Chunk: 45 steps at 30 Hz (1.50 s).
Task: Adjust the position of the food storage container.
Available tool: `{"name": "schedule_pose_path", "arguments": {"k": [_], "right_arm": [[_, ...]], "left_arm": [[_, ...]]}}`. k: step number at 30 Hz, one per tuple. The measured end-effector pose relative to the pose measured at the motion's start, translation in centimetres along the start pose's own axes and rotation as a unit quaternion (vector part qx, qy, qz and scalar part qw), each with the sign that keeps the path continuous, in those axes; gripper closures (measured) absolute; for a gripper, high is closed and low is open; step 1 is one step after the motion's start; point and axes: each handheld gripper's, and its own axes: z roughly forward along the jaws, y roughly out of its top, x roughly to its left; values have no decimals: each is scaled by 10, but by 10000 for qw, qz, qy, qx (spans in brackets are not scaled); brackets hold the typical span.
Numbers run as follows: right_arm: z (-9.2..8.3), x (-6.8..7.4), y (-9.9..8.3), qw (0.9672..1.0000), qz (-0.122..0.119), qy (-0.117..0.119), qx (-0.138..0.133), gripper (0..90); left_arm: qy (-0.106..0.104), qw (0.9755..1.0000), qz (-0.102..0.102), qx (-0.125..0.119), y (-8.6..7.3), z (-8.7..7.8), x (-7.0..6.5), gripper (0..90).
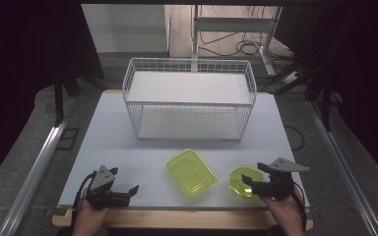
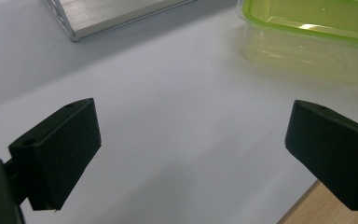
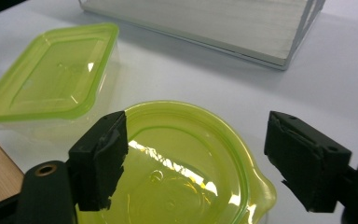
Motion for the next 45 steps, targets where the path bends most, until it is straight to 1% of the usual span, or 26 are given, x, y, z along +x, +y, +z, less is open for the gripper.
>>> {"name": "schedule_pose_path", "arguments": {"k": [2,3,4,6,7,11,17,18,20,21,22,25,26,27,29,31,33,34,35,36,37,38,39,41,43,45], "right_arm": [[0,1,0,10000,-34,0,18,246],[1,4,1,9999,-127,-5,29,260],[1,4,1,9999,-127,-5,29,260],[1,5,1,9999,-169,-23,17,272],[1,6,2,9998,-206,-33,-3,278],[1,7,2,9997,-221,-53,11,295],[1,6,1,9996,-233,-132,46,334],[1,6,1,9996,-231,-138,51,363],[1,6,1,9996,-238,-136,56,374],[1,7,1,9995,-263,-159,102,411],[1,7,1,9995,-263,-159,102,411],[0,9,2,9990,-355,-192,178,488],[0,9,2,9990,-355,-192,178,488],[-1,11,3,9993,-304,-121,207,551],[-3,13,4,9992,-312,-63,221,634],[-4,17,6,9990,-372,1,264,706],[-5,21,7,9986,-422,115,308,775],[-5,21,7,9986,-422,115,308,775],[-5,22,8,9984,-431,165,333,799],[-5,27,9,9975,-532,280,371,854],[-5,27,9,9975,-532,280,371,854],[-5,31,10,9964,-623,402,402,891],[-5,31,10,9964,-623,402,402,891],[-5,36,12,9955,-620,521,484,896],[-5,37,12,9953,-618,555,491,897],[-4,42,12,9940,-654,657,575,897]], "left_arm": [[9,10000,42,-6,0,0,-1,33],[21,10000,82,-2,0,1,-1,33],[28,9999,116,-11,0,1,-2,33],[-18,9999,160,-41,0,1,-3,30],[-17,9998,215,-25,0,2,-5,30],[15,9996,289,15,-1,3,-6,30],[34,9994,343,-7,-1,4,-7,30],[28,9993,367,4,-1,4,-7,30],[39,9991,420,26,-1,5,-8,30],[55,9990,440,34,-1,6,-8,30],[71,9987,501,75,-1,6,-9,30],[102,9983,561,98,-1,7,-10,29],[102,9983,561,98,-1,7,-10,29],[95,9983,569,92,-1,7,-10,29],[109,9982,586,103,-1,7,-10,29],[110,9982,583,106,-1,7,-10,29],[116,9981,589,131,-1,7,-10,29],[116,9981,589,131,-1,7,-10,29],[116,9981,592,138,-1,7,-10,29],[116,9981,596,141,-1,7,-10,29],[117,9980,598,138,-1,8,-11,29],[120,9980,603,138,-1,8,-11,29],[122,9980,607,138,-1,8,-11,29],[126,9980,606,138,-1,8,-11,29],[132,9980,608,135,-1,8,-11,29],[131,9980,607,141,-1,8,-11,29]]}}
